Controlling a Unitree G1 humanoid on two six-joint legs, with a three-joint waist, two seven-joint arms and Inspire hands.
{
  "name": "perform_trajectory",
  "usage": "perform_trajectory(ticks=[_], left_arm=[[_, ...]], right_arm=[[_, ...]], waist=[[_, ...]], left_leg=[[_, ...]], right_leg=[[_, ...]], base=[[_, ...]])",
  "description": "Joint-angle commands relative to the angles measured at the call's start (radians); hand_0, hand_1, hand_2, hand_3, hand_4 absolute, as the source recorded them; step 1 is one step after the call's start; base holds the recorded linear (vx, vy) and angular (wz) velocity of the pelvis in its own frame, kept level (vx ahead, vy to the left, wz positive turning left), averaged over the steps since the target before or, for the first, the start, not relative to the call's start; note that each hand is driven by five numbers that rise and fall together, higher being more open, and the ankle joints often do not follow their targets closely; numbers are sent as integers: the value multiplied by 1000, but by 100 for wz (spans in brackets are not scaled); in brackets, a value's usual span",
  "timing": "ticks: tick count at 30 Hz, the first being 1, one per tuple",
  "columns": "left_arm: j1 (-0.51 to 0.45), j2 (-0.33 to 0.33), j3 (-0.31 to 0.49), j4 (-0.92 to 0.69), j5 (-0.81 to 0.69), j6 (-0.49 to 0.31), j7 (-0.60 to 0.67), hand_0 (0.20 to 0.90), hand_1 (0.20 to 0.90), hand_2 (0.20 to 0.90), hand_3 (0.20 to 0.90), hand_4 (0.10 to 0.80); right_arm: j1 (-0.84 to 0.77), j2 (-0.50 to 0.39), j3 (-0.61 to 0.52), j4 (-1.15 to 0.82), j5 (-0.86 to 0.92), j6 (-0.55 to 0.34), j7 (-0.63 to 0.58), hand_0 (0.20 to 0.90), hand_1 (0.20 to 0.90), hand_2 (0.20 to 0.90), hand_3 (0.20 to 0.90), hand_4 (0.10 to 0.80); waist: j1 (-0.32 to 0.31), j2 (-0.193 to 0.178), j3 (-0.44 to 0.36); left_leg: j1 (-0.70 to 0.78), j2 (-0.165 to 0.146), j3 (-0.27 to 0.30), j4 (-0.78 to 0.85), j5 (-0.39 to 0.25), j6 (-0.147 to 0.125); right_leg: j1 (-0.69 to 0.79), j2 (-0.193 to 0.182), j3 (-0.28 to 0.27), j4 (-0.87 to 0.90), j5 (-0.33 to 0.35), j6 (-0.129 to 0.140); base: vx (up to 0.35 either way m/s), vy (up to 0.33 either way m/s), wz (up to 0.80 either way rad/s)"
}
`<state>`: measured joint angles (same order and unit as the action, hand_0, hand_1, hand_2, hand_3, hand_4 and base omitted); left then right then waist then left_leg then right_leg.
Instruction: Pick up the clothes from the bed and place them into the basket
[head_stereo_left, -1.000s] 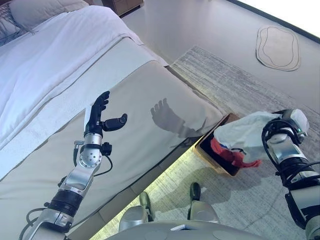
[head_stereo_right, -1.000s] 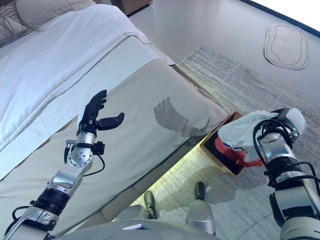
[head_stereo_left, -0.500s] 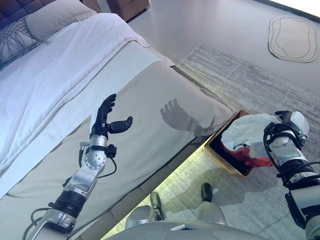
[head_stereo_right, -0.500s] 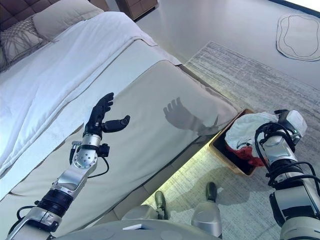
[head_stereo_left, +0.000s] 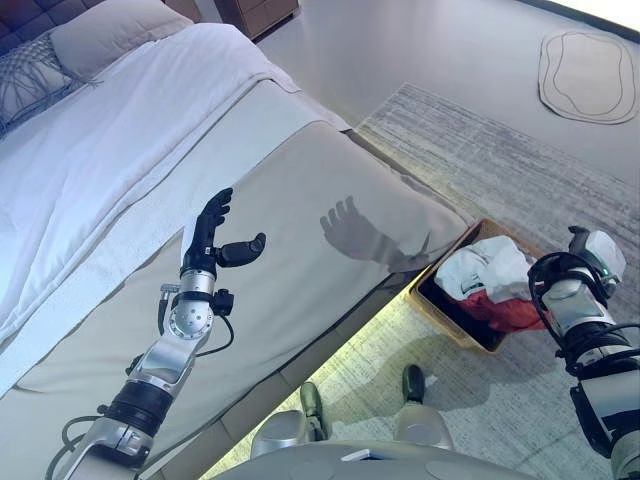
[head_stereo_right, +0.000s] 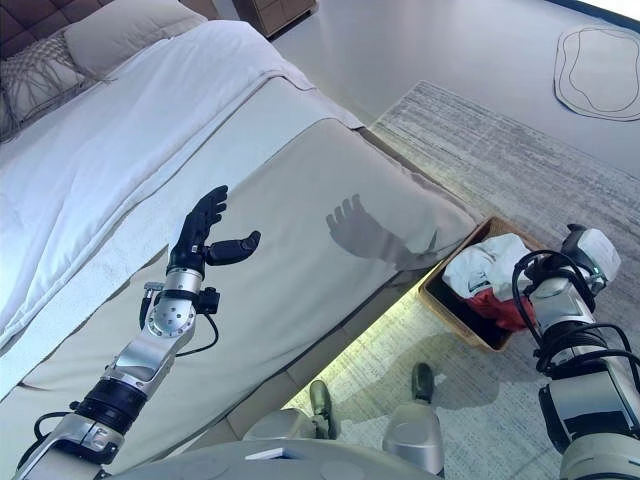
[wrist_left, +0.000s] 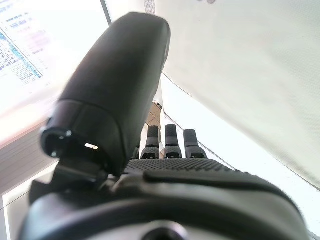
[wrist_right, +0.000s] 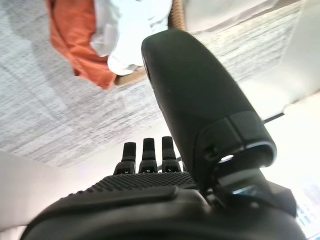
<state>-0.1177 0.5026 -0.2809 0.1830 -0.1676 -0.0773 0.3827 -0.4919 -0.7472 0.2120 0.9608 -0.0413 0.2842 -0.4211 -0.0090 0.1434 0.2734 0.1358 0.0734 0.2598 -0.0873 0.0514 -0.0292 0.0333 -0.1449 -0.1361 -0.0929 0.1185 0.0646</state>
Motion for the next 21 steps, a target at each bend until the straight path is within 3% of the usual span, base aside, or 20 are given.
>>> perform_trajectory(ticks=[1,8,15,21], left_arm=[[-48,40,20,-21,12,-97,27,900,900,900,900,800],[-27,3,10,35,26,-80,42,900,900,900,900,800],[59,-79,9,148,94,-96,103,900,900,900,900,800],[146,-105,11,211,114,-101,104,900,900,900,900,800]], right_arm=[[-105,-75,55,-52,-60,-60,-97,900,900,900,900,800],[-62,-30,90,-333,-189,-106,-196,900,900,900,900,800],[169,118,121,-596,-396,-151,-311,900,900,900,900,800],[272,156,157,-682,-445,-181,-233,900,900,900,900,800]], waist=[[1,-50,-45],[-2,-74,-80],[7,-109,-118],[36,-115,-132]], left_leg=[[-10,55,-98,0,-28,-53],[-6,59,-112,0,-27,-52],[-20,66,-144,0,-21,-47],[-32,71,-163,0,-16,-47]], right_leg=[[35,-23,20,12,-43,25],[49,-10,14,9,-49,20],[65,1,-12,14,-64,19],[85,-5,-54,23,-84,20]], base=[[0,0,0],[0,0,0],[9,18,3],[37,76,17]])
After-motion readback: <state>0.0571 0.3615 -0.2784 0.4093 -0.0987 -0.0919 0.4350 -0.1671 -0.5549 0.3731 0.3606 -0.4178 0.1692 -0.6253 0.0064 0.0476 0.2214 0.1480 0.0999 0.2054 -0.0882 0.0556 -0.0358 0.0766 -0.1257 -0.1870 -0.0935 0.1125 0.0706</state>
